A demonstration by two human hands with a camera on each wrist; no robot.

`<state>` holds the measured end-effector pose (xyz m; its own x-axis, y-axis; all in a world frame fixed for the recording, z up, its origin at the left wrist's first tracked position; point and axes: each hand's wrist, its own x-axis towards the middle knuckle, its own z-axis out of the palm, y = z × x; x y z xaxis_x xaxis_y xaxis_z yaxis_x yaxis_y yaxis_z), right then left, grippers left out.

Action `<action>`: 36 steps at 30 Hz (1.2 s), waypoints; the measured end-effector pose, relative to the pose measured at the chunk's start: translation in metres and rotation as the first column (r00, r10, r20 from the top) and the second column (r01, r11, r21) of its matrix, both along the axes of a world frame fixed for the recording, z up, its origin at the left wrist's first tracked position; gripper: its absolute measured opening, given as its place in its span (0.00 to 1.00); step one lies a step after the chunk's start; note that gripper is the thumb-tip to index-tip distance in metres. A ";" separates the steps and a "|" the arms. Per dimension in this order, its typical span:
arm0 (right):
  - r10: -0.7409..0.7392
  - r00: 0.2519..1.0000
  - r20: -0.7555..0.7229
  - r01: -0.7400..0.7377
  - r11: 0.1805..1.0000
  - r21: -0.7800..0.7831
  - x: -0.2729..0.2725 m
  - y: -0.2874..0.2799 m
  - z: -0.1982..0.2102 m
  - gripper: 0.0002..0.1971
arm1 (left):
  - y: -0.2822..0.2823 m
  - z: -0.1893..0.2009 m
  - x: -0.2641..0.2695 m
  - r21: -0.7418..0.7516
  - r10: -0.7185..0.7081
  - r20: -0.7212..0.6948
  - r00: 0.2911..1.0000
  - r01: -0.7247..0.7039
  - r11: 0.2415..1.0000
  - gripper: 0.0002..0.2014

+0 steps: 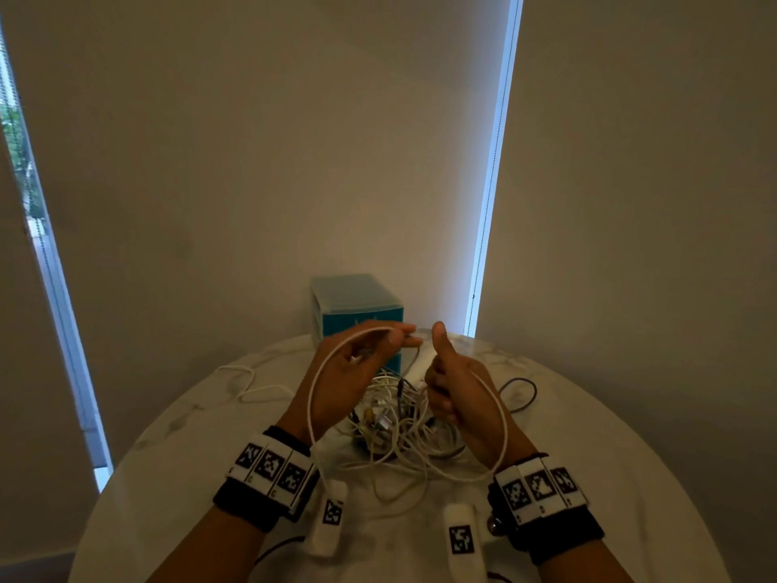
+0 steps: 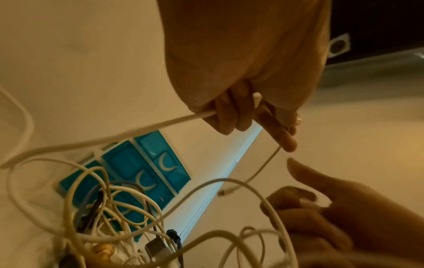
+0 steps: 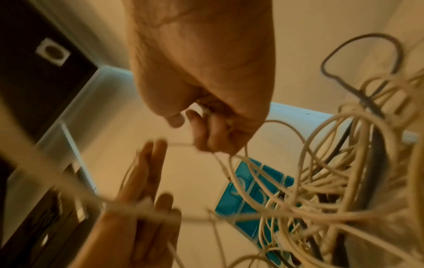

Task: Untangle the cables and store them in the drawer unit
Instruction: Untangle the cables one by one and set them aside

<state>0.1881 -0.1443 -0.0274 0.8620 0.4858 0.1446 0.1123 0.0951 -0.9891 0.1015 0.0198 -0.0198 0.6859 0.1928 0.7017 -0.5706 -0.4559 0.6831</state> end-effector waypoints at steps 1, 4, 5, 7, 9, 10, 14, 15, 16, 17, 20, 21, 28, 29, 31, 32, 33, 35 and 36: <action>-0.004 0.999 -0.034 0.005 1.000 0.003 0.001 0.001 -0.001 0.32 | -0.003 0.000 -0.001 0.061 -0.034 -0.014 0.999 0.035 0.998 0.11; 0.033 0.994 -0.107 -0.029 0.999 0.035 0.006 -0.005 -0.002 0.27 | -0.008 0.000 -0.003 0.136 -0.129 -0.045 0.991 0.134 0.982 0.12; 0.065 0.991 -0.121 -0.058 0.996 0.061 0.006 -0.009 -0.001 0.24 | -0.009 0.000 -0.003 0.144 -0.147 -0.061 0.987 0.154 0.977 0.12; 0.128 0.980 -0.151 -0.107 0.984 0.139 0.005 -0.016 0.002 0.16 | -0.009 -0.002 -0.004 0.152 -0.166 -0.102 0.981 0.181 0.972 0.13; 0.158 0.974 -0.163 -0.113 0.961 0.253 0.008 -0.018 0.006 0.10 | -0.008 -0.004 -0.004 0.151 -0.163 -0.151 0.975 0.186 0.971 0.15; 0.141 0.977 -0.160 -0.086 0.946 0.311 0.011 -0.018 0.007 0.08 | -0.006 -0.004 -0.004 0.142 -0.159 -0.176 0.972 0.184 0.973 0.17; -0.100 0.993 -0.055 0.114 0.911 0.396 0.024 -0.020 0.002 0.10 | 0.010 0.003 -0.005 0.059 0.050 -0.199 0.979 -0.039 0.997 0.14; -0.160 0.987 -0.008 0.151 0.913 0.380 0.024 -0.020 0.002 0.11 | 0.012 0.007 -0.008 -0.001 0.111 -0.174 0.978 -0.113 0.994 0.12; -0.200 0.979 0.029 0.175 0.913 0.368 0.024 -0.019 0.001 0.11 | 0.012 0.013 -0.012 -0.064 0.135 -0.133 0.982 -0.144 0.988 0.12; -0.224 0.973 0.056 0.190 0.913 0.362 0.023 -0.017 -0.001 0.10 | 0.011 0.020 -0.017 -0.102 0.122 -0.090 0.988 -0.131 0.986 0.13; -0.312 0.935 0.167 0.261 0.926 0.273 0.023 -0.010 -0.010 0.10 | -0.010 0.037 -0.034 0.006 -0.063 -0.141 0.988 0.065 0.998 0.14; -0.344 0.918 0.199 0.292 0.923 0.251 0.024 -0.007 -0.015 0.12 | -0.018 0.038 -0.037 0.112 -0.104 -0.243 0.964 0.135 0.985 0.13; -0.344 0.911 0.226 0.266 0.911 0.315 0.031 -0.003 -0.028 0.22 | -0.055 0.014 -0.016 0.688 0.260 -0.370 0.892 0.075 0.721 0.29; -0.369 0.907 0.202 0.302 0.906 0.297 0.032 0.000 -0.029 0.13 | -0.054 0.014 -0.014 0.650 0.229 -0.393 0.891 0.093 0.754 0.29; -0.387 0.907 0.167 0.331 0.900 0.284 0.035 0.002 -0.029 0.08 | -0.051 0.016 -0.013 0.561 0.122 -0.462 0.879 0.182 0.808 0.26; -0.393 0.908 0.149 0.343 0.898 0.275 0.035 0.002 -0.028 0.05 | -0.050 0.018 -0.014 0.511 0.064 -0.489 0.870 0.227 0.829 0.25; -0.398 0.908 0.132 0.356 0.898 0.260 0.034 0.001 -0.025 0.05 | -0.052 0.021 -0.017 0.459 0.013 -0.509 0.860 0.259 0.850 0.24; -0.395 0.908 0.141 0.358 0.905 0.231 0.033 -0.001 -0.026 0.04 | -0.056 0.023 -0.020 0.386 -0.018 -0.529 0.848 0.260 0.885 0.25; -0.417 0.889 0.191 0.377 0.901 0.213 0.032 -0.001 -0.026 0.04 | -0.058 0.025 -0.019 0.375 -0.006 -0.525 0.851 0.237 0.896 0.24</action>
<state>0.2206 -0.1455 -0.0537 0.9117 0.0616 0.4063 0.3934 0.1550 -0.9062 0.0826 -0.0381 0.0048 0.9581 -0.1426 0.2485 -0.2741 -0.7086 0.6502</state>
